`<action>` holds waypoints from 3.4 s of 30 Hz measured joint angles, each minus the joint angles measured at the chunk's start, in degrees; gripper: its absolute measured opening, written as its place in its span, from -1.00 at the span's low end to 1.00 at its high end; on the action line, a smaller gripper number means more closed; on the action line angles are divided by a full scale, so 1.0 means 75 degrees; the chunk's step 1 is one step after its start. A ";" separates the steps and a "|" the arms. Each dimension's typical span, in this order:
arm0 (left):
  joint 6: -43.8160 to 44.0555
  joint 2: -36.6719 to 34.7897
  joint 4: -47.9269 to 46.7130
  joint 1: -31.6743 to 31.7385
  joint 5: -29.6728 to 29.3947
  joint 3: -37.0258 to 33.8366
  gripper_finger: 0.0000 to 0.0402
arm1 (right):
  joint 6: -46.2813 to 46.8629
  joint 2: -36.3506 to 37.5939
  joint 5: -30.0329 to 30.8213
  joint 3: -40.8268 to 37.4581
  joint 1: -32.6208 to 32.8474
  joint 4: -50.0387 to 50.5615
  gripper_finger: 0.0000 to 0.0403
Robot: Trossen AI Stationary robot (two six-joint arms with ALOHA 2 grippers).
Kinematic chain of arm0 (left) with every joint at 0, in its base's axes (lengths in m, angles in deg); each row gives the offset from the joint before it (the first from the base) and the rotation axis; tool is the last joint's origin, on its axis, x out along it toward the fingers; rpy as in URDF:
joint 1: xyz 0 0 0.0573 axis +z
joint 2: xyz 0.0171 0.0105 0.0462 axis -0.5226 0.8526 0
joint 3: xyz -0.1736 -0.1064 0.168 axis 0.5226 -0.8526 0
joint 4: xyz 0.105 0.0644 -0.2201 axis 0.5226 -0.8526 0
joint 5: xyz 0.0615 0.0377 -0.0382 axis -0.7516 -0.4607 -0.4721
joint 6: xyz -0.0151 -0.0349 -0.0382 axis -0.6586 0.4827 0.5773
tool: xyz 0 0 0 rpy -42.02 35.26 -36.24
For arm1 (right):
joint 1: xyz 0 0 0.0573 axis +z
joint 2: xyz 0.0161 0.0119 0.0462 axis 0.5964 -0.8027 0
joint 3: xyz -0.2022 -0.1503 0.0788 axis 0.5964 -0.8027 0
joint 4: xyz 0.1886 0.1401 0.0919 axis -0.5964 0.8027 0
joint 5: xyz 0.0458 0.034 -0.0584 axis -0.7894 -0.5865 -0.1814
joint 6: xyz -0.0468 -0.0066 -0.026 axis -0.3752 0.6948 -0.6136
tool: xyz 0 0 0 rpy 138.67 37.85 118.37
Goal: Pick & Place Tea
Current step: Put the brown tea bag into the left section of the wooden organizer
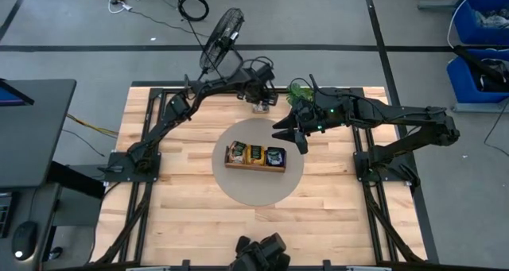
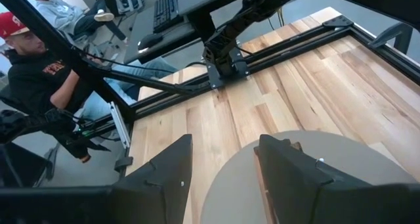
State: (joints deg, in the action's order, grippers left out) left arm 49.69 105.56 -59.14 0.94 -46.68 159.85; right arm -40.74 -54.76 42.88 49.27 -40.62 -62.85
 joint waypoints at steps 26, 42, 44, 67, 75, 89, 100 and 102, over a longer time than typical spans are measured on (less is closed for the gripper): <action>0.0575 -0.0010 0.0669 0.0588 0.1898 0.0050 -0.95 | -0.0080 0.0000 -0.0004 0.0000 0.0000 0.0000 -0.10; -0.5186 -0.0953 -0.1837 0.0795 0.0899 0.0067 -0.33 | -0.0125 0.0000 0.0000 0.0000 -0.0003 -0.0176 -0.10; -0.7378 -0.1044 -0.2149 0.0737 0.0446 0.0067 -0.18 | -0.0088 0.0000 0.0003 0.0000 -0.0003 -0.0175 -0.10; -1.6143 -0.0711 -0.1824 0.0821 0.1619 0.0029 -0.09 | 0.0620 0.0000 0.0015 0.0000 -0.0002 -0.0551 -0.10; -1.7476 -0.0711 -0.1939 0.0791 0.2181 0.0029 -0.09 | 0.0297 0.0000 -0.0045 0.0000 -0.0003 -0.0398 -0.10; -1.6531 -0.0676 -0.0950 0.0569 0.2023 -0.0588 0.24 | -0.0366 0.0003 -0.0577 0.0000 -0.0003 0.0274 -0.10; -1.5409 -0.0523 -0.0604 0.0796 0.2224 -0.0697 0.63 | -0.0530 0.0003 -0.0597 0.0000 -0.0044 0.0261 -0.10; -1.5370 -0.0488 -0.0734 0.0875 0.2329 -0.0697 0.59 | -0.0531 0.0003 -0.0599 0.0000 -0.0077 0.0260 -0.10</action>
State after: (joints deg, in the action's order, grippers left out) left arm -65.59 101.90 -64.65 7.50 -29.21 154.63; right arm -44.72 -54.74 38.39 49.27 -41.20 -60.90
